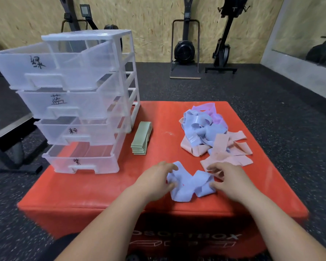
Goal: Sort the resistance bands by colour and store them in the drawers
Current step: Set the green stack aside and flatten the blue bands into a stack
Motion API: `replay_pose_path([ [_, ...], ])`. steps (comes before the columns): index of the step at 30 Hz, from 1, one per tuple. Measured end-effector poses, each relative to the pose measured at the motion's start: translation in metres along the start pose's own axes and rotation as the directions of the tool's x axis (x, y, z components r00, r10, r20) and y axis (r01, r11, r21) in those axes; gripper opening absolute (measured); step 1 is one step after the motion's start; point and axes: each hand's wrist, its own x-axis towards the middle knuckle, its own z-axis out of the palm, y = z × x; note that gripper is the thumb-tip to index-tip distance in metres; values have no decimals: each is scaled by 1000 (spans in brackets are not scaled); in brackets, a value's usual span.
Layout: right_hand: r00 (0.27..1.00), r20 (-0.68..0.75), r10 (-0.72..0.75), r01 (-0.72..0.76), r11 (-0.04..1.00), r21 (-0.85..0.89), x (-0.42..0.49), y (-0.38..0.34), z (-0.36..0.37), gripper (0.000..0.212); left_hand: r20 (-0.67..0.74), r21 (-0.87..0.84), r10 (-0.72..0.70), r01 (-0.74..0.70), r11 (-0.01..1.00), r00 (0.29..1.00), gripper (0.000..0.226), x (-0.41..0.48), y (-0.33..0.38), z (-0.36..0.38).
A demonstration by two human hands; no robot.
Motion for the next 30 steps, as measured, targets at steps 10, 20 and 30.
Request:
replay_pose_path([
  [10,964,49,-261,266,945,-189,-8,-5,19,35,-64,203,-6,19,979,998,50,17,-15,17],
  [20,965,-261,6,46,980,193,-9,-25,4,23,-203,223,-37,83,971,978,16,20,-5,8],
  [30,998,21,65,-65,998,19,1,11,-32,31,-195,251,-326,369,895,925,38,2,-3,-19],
])
